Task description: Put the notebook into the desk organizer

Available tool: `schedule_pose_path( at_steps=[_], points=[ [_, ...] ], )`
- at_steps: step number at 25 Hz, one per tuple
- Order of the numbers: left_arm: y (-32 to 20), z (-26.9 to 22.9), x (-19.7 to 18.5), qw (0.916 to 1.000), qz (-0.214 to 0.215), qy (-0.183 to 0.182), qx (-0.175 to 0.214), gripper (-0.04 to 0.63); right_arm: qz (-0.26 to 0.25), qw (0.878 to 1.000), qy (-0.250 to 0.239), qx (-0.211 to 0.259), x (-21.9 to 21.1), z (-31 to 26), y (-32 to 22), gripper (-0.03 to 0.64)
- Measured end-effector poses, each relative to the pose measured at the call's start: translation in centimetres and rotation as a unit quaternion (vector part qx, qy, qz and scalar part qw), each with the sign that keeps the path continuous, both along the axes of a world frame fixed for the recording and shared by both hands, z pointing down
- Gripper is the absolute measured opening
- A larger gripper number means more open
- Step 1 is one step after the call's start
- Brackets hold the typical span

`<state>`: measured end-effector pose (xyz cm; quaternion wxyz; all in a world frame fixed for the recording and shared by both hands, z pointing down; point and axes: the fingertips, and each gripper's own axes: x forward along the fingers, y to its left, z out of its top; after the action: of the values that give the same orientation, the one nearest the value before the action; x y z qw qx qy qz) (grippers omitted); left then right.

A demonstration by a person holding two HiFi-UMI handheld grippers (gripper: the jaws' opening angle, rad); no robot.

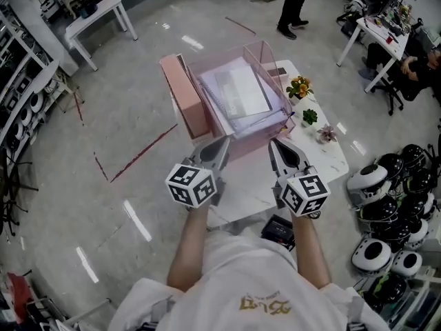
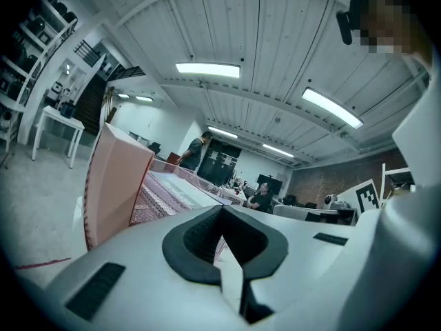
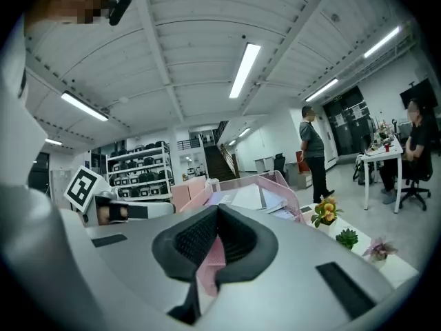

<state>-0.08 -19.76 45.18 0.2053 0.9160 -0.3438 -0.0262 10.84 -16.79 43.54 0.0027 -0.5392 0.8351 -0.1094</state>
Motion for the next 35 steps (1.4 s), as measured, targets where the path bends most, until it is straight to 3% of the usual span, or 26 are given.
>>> schedule_pose_path(
  at_steps=[10,35],
  points=[
    [0.6,0.2,-0.8,0.9999,-0.011,-0.004,0.001,0.015,0.039,0.999,0.023,-0.008,0.8,0.6,0.6,0.009],
    [-0.5,0.0,-2.3,0.9996,-0.027,0.0,0.001,0.015,0.036,0.999,0.022,0.001,0.4,-0.2,-0.4,0.009]
  ],
)
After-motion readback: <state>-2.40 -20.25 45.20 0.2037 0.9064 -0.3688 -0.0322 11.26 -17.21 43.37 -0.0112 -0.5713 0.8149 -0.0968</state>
